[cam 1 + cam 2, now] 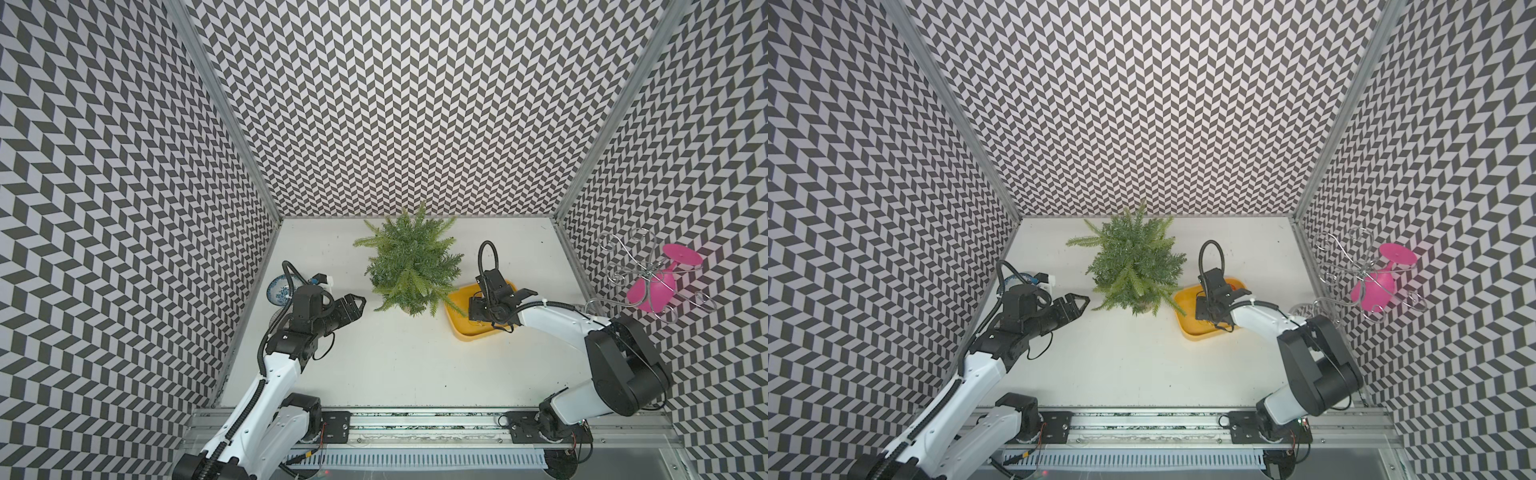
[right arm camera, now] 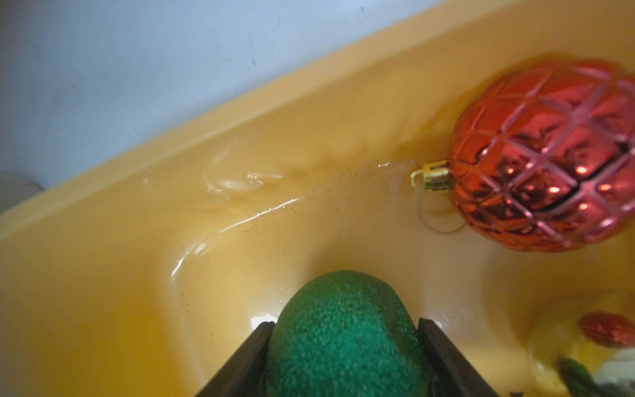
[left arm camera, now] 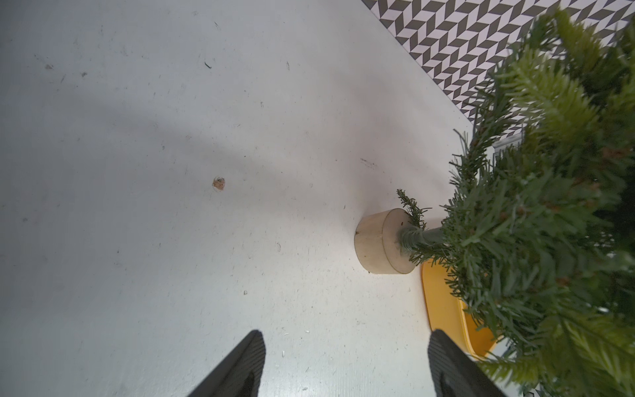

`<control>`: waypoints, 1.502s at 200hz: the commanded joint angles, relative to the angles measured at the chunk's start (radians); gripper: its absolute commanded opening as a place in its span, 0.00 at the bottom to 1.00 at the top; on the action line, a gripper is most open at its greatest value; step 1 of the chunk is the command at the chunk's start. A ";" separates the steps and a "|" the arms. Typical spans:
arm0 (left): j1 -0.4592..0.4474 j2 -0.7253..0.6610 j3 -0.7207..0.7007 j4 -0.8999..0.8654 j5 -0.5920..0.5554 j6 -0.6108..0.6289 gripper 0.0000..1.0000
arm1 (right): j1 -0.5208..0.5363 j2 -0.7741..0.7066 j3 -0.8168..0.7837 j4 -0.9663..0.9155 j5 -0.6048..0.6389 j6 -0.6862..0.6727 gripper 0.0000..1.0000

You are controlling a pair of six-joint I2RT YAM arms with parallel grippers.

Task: Decorate the small christmas tree with ornaments
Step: Pick up an ornament from the container.

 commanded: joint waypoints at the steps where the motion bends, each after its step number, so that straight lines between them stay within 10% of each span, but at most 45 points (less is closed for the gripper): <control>1: -0.005 -0.008 -0.005 0.017 0.005 -0.012 0.76 | 0.005 -0.003 0.019 0.024 0.033 0.002 0.65; 162: -0.003 -0.048 0.244 -0.025 -0.035 0.041 0.76 | -0.027 -0.418 0.213 -0.078 -0.107 -0.029 0.63; 300: -0.106 0.040 0.506 0.103 0.128 0.063 0.74 | -0.038 -0.437 0.487 -0.037 -0.296 -0.020 0.62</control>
